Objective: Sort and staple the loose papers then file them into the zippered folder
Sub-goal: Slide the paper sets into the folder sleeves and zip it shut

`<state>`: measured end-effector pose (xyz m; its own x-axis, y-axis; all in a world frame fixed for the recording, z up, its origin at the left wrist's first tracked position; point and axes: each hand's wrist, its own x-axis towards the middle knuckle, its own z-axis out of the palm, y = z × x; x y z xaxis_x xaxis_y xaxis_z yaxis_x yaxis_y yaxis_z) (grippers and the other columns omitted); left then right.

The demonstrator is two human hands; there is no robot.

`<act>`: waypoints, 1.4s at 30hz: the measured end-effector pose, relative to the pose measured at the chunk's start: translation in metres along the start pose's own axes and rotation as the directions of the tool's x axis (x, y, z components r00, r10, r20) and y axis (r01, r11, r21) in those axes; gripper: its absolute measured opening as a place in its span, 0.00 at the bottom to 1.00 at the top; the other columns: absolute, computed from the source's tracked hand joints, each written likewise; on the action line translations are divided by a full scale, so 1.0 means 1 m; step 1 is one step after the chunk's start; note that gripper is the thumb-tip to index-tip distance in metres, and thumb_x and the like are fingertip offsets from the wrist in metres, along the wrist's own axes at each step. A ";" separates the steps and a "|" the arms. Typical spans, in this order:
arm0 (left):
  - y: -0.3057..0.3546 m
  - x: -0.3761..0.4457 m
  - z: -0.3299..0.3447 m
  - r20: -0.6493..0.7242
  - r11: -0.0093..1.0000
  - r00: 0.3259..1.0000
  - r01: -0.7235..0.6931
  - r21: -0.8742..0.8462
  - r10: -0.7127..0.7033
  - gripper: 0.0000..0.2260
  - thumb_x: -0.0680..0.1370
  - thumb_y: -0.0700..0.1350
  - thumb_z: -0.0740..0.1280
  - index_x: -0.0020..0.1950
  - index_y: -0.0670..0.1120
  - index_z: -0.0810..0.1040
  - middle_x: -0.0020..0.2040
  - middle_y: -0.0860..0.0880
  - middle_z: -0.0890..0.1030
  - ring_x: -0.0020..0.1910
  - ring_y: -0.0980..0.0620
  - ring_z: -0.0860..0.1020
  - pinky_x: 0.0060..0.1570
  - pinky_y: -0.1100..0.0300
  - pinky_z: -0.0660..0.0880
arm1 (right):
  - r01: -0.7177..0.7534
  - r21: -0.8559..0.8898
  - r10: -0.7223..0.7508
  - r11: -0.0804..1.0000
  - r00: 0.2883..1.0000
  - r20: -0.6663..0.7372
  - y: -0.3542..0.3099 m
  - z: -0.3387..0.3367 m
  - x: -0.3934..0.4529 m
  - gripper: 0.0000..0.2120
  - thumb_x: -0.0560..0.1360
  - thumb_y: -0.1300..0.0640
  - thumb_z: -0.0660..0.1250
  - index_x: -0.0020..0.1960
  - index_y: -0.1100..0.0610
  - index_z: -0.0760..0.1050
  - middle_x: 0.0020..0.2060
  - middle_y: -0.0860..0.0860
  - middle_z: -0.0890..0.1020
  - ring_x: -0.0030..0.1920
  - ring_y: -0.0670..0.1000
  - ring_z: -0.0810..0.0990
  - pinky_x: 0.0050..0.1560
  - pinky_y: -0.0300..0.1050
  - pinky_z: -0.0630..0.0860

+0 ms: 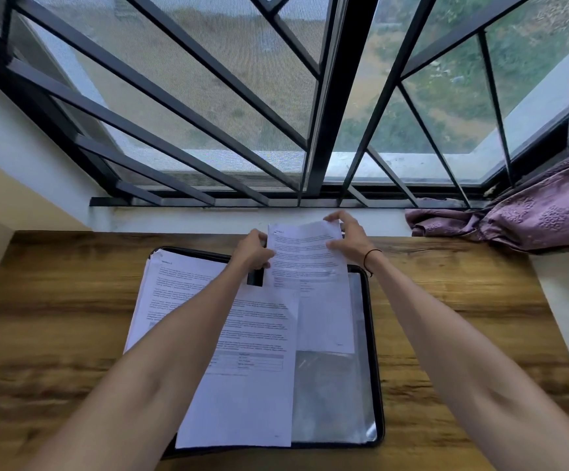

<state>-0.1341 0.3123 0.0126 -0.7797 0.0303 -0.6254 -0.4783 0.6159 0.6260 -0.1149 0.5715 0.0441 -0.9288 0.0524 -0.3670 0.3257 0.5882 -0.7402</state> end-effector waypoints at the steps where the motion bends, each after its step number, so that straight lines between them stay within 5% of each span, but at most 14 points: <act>1: -0.001 0.002 0.000 -0.013 0.999 1.000 -0.014 -0.039 0.013 0.14 0.80 0.43 0.71 0.63 0.48 0.71 0.60 0.46 0.79 0.39 0.50 0.84 0.30 0.60 0.75 | 0.009 -0.030 -0.009 1.000 1.000 0.009 -0.004 -0.001 -0.004 0.25 0.67 0.63 0.69 0.58 0.42 0.71 0.54 0.55 0.80 0.53 0.59 0.82 0.51 0.60 0.83; 4: -0.005 0.006 0.002 -0.057 0.997 0.995 -0.077 -0.004 0.076 0.23 0.79 0.46 0.73 0.70 0.48 0.68 0.67 0.44 0.76 0.46 0.47 0.81 0.34 0.58 0.75 | 0.040 -0.133 -0.035 0.990 0.998 0.043 -0.007 0.000 -0.013 0.22 0.70 0.63 0.69 0.58 0.46 0.68 0.49 0.59 0.80 0.47 0.62 0.81 0.45 0.59 0.82; 8: -0.004 0.004 0.005 -0.057 0.993 0.994 -0.099 -0.065 0.096 0.27 0.79 0.48 0.74 0.74 0.48 0.66 0.64 0.44 0.76 0.50 0.45 0.82 0.41 0.56 0.77 | 0.077 -0.211 -0.065 0.975 0.996 0.063 0.003 0.007 -0.020 0.17 0.75 0.57 0.69 0.59 0.48 0.67 0.49 0.56 0.79 0.46 0.59 0.78 0.41 0.50 0.76; 14: -0.001 0.009 0.012 -0.066 0.966 0.992 -0.117 -0.230 0.104 0.19 0.82 0.43 0.69 0.72 0.47 0.70 0.54 0.42 0.79 0.38 0.51 0.80 0.34 0.61 0.74 | 0.110 -0.145 -0.124 0.983 0.988 -0.089 0.012 0.010 -0.023 0.12 0.77 0.60 0.70 0.57 0.54 0.69 0.53 0.53 0.78 0.51 0.55 0.77 0.47 0.49 0.74; 18: -0.002 0.011 0.013 -0.129 0.960 0.985 -0.142 -0.243 0.113 0.13 0.80 0.39 0.70 0.64 0.45 0.76 0.45 0.44 0.81 0.36 0.51 0.78 0.33 0.60 0.74 | 0.112 -0.175 -0.130 0.978 0.987 -0.091 0.013 0.007 -0.021 0.13 0.76 0.65 0.70 0.56 0.54 0.72 0.49 0.53 0.79 0.47 0.54 0.79 0.40 0.41 0.74; 24: -0.017 0.020 0.007 -0.239 0.998 0.970 -0.037 0.041 0.045 0.06 0.77 0.51 0.74 0.46 0.49 0.82 0.43 0.50 0.84 0.44 0.48 0.83 0.47 0.52 0.83 | 0.042 -0.092 -0.050 0.995 0.995 -0.085 0.029 0.009 -0.015 0.15 0.76 0.65 0.71 0.61 0.53 0.80 0.57 0.50 0.78 0.56 0.50 0.76 0.57 0.48 0.76; 28: -0.012 0.013 0.007 -0.212 0.986 0.976 -0.020 0.167 0.056 0.06 0.79 0.51 0.72 0.45 0.51 0.82 0.48 0.48 0.84 0.47 0.47 0.81 0.43 0.56 0.77 | 0.008 -0.019 -0.010 1.000 0.988 -0.156 0.032 0.009 -0.013 0.11 0.76 0.69 0.69 0.53 0.56 0.85 0.49 0.49 0.81 0.48 0.48 0.77 0.48 0.45 0.74; 31: -0.011 0.012 0.006 -0.148 0.979 0.987 -0.028 0.204 0.059 0.05 0.78 0.51 0.73 0.47 0.51 0.81 0.50 0.48 0.84 0.47 0.47 0.83 0.48 0.53 0.82 | -0.019 -0.044 0.012 0.999 0.988 -0.155 0.035 0.010 -0.010 0.10 0.75 0.68 0.71 0.45 0.53 0.83 0.43 0.49 0.84 0.47 0.50 0.80 0.47 0.48 0.78; 35: -0.013 0.010 0.005 -0.051 0.985 0.985 -0.161 0.058 0.164 0.13 0.76 0.49 0.76 0.58 0.48 0.80 0.53 0.51 0.79 0.45 0.48 0.85 0.41 0.56 0.81 | -0.020 -0.114 0.008 0.993 0.994 -0.108 0.035 0.008 -0.015 0.08 0.74 0.66 0.72 0.43 0.53 0.82 0.39 0.46 0.82 0.41 0.46 0.79 0.40 0.41 0.75; 39: -0.016 0.007 0.008 -0.078 0.951 0.975 -0.183 0.249 0.208 0.04 0.77 0.51 0.74 0.47 0.53 0.82 0.53 0.49 0.84 0.52 0.48 0.82 0.50 0.51 0.81 | 0.026 -0.266 -0.040 0.964 0.998 -0.049 0.037 0.008 -0.021 0.10 0.73 0.65 0.71 0.42 0.51 0.79 0.40 0.46 0.83 0.44 0.48 0.81 0.43 0.43 0.77; 42: -0.012 0.002 0.010 -0.048 0.874 0.981 -0.147 0.462 0.190 0.04 0.77 0.49 0.72 0.43 0.53 0.80 0.51 0.52 0.84 0.47 0.47 0.81 0.42 0.55 0.76 | 0.061 -0.372 -0.053 0.926 0.998 0.032 0.038 0.008 -0.027 0.11 0.71 0.66 0.68 0.44 0.50 0.77 0.41 0.45 0.82 0.44 0.50 0.81 0.44 0.47 0.79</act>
<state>-0.1262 0.3130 -0.0010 -0.8748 0.1092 -0.4720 -0.1167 0.8981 0.4241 -0.0759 0.5856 0.0213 -0.9385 -0.0049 -0.3453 0.1790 0.8482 -0.4984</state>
